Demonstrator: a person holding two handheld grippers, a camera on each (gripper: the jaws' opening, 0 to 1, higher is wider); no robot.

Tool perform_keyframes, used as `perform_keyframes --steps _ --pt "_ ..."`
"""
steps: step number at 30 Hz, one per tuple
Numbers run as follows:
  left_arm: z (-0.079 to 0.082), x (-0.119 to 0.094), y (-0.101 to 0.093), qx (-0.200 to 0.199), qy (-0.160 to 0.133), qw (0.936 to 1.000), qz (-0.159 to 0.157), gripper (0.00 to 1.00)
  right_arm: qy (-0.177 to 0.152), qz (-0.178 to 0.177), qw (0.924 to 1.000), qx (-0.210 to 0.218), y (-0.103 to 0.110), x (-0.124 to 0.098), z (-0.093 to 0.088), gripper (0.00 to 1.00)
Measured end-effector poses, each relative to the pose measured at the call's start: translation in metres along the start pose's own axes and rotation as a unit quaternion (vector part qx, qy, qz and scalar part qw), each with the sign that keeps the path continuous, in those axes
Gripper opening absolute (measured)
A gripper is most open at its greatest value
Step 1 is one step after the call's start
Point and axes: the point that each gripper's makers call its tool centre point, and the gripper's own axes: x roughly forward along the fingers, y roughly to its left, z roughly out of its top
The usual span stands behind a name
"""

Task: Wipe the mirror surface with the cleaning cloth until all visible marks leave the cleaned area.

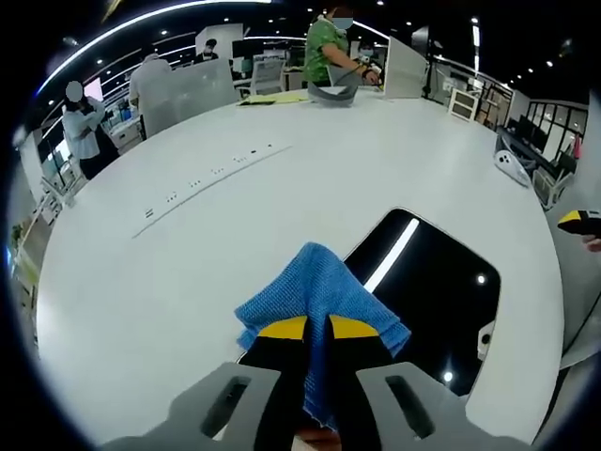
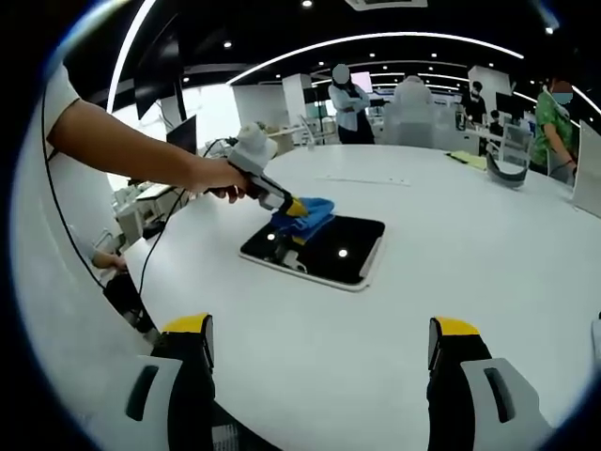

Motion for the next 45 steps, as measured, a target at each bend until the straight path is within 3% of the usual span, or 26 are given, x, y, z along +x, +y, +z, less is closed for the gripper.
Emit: perform_keyframes --steps 26,45 --pt "-0.014 -0.013 0.017 -0.014 -0.006 0.9998 0.011 0.05 0.002 0.016 0.9998 -0.009 -0.003 0.010 0.007 0.95" --pt "-0.023 -0.021 0.007 -0.020 -0.016 0.9992 0.031 0.05 0.004 0.031 0.9994 -0.016 0.005 0.019 0.008 0.95"
